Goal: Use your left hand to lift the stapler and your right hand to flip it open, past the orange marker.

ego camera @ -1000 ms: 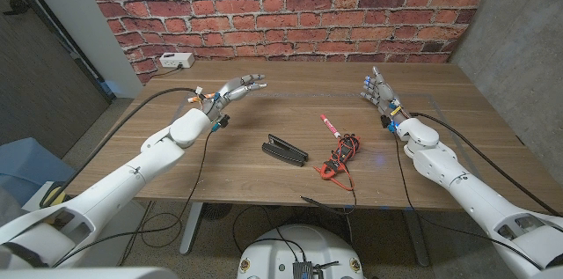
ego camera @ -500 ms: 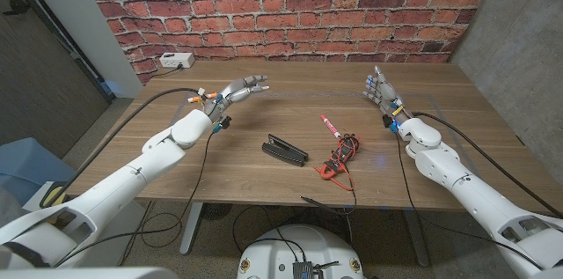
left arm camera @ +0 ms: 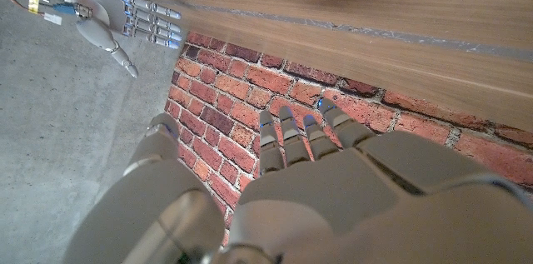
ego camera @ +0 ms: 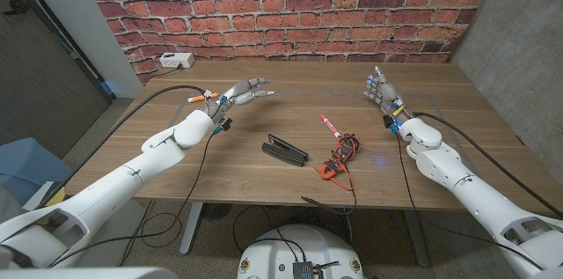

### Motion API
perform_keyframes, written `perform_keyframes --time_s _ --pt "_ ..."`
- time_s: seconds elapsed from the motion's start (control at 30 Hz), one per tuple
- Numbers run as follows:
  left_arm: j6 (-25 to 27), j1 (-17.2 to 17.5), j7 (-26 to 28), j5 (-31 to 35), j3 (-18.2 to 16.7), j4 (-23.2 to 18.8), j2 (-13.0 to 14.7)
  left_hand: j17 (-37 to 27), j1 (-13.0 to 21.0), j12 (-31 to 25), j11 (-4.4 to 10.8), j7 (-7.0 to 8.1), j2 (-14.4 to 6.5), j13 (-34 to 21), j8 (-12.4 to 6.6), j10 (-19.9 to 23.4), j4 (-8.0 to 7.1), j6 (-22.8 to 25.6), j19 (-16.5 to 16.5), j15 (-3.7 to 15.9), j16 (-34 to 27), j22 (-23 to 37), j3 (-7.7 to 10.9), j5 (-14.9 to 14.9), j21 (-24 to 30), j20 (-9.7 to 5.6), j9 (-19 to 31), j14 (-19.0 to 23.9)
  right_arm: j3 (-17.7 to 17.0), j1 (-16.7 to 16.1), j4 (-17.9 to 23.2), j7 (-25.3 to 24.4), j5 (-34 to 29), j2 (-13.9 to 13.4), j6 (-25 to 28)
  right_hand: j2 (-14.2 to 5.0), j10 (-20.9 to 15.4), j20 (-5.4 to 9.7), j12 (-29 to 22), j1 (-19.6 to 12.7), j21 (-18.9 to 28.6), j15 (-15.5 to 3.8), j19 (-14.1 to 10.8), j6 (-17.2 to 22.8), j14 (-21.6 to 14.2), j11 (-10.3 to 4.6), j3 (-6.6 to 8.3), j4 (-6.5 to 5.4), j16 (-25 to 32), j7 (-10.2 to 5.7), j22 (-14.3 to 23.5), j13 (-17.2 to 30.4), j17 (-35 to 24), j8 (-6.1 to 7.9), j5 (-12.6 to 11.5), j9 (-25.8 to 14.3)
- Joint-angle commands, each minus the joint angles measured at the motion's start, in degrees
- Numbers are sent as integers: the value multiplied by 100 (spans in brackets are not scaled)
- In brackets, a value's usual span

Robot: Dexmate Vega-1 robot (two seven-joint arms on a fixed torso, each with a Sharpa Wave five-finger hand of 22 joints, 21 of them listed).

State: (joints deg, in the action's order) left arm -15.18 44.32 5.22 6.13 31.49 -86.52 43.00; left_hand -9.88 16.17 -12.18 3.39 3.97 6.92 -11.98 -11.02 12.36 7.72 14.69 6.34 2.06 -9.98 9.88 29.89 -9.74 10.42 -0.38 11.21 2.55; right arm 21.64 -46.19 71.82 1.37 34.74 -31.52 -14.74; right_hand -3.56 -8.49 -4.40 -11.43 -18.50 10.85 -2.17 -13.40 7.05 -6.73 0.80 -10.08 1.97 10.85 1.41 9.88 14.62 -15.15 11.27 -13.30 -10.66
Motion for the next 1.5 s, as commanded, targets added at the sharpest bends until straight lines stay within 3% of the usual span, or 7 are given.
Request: perform_keyframes --time_s 0.03,0.6,0.83,1.23,1.5 --pt "132 57 174 485 118 -187 105 -12 -76 -14 52 -9 -8 -13 3 -38 -9 -19 -19 345 -23 10 -47 -32 26 12 8 -41 -19 -15 6 -14 22 -3 4 6 -18 0 -1 -60 5 -12 42 15 9 -5 -12 25 39 -46 7 5 7 -1 34 -17" --pt "-363 255 657 872 142 -80 70 1 -84 -129 251 149 -75 -4 -87 235 -11 218 218 543 -95 8 -108 -78 107 -131 0 229 -84 -65 69 -21 122 -12 27 2 -14 11 3 -91 11 -11 35 11 11 -11 -3 44 42 -47 6 -25 49 -2 43 -17" --pt "-320 274 504 959 155 -207 156 4 -38 -225 369 194 -72 5 -99 516 24 309 305 618 -108 5 -135 -83 115 -143 -14 364 -88 -73 81 -32 135 -21 62 2 -9 22 5 -97 13 -10 32 11 8 -11 -2 49 45 -48 6 -34 62 -2 47 -17" --pt "-400 389 392 917 99 -399 217 6 36 -214 319 163 -95 14 -158 540 57 522 328 623 -75 3 -145 -90 98 -160 -12 375 -88 -57 -5 -11 191 28 87 -14 -6 10 7 -125 19 -4 18 3 6 -9 12 63 49 -44 6 -57 94 -5 53 -17" --pt "-394 443 336 1032 91 -559 265 3 211 -251 403 190 -170 16 -124 695 114 503 375 699 -119 1 -109 -101 92 -176 -13 591 -100 -94 -78 -28 132 18 -48 -21 -9 9 6 -131 20 -28 17 8 6 -15 15 67 52 -59 6 -73 114 -2 61 -17"
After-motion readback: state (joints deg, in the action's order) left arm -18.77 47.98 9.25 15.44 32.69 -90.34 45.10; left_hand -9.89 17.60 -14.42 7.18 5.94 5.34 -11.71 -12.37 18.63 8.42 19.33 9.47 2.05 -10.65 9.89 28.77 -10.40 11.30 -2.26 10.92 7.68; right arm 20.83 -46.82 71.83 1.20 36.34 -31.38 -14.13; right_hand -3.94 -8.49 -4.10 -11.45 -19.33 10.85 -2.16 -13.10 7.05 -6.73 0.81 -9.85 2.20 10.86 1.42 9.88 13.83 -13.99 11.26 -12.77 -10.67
